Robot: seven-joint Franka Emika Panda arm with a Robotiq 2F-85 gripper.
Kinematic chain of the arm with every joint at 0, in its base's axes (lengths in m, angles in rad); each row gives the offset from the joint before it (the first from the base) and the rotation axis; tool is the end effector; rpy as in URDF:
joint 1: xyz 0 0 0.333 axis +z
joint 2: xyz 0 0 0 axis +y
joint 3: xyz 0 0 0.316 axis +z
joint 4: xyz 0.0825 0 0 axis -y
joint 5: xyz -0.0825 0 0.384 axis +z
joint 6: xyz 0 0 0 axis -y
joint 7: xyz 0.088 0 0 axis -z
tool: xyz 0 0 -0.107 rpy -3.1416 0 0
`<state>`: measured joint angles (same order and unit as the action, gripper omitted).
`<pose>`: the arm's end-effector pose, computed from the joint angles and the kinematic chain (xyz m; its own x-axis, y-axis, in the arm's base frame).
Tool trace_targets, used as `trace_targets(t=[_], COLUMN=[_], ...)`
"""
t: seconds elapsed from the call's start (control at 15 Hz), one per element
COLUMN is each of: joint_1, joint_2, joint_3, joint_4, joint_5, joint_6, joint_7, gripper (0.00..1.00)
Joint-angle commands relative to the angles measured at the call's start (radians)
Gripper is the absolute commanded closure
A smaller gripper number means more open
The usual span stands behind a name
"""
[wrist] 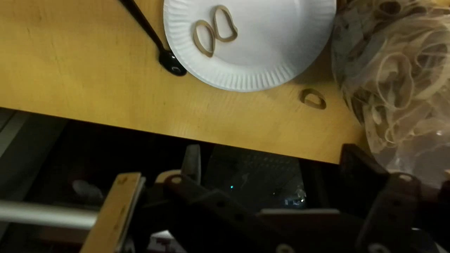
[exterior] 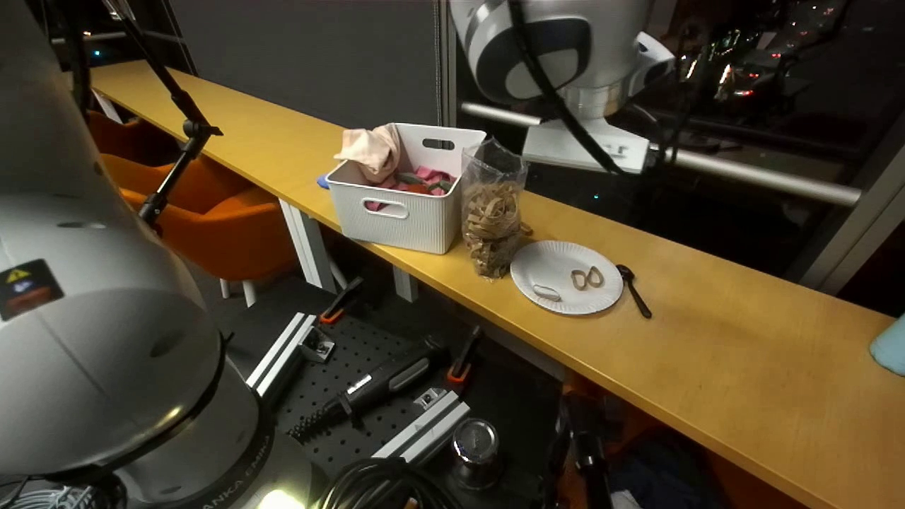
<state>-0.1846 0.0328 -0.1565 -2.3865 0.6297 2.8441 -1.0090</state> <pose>0.4846 -0.2049 0.3450 0.8698 0.1015 0.4828 0.0918 -0.9948 0.0436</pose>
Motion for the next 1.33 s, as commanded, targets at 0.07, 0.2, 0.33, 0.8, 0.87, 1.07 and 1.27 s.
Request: trace_targets(t=[0.07,0.2,0.33,0.8,0.87,1.07,1.27], joint_1=[-0.079,-0.092,-0.124,-0.095,-0.092,-0.103,-0.115], joint_2=[0.208,0.296,0.388,0.536,0.546,0.591,0.64], joint_3=[-0.047,-0.042,-0.001,0.054,0.052,0.063,0.072], joint_4=[0.232,0.32,0.414,0.519,0.515,0.542,0.597], joint_5=[0.008,-0.018,-0.074,-0.317,-0.35,-0.424,-0.484], joint_6=[-0.233,-0.293,-0.33,-0.339,-0.334,-0.353,-0.366], joint_7=[-0.123,-0.105,-0.058,0.198,0.239,0.321,0.363], gripper=[0.0,0.0,0.0,0.0,0.0,0.0,0.0])
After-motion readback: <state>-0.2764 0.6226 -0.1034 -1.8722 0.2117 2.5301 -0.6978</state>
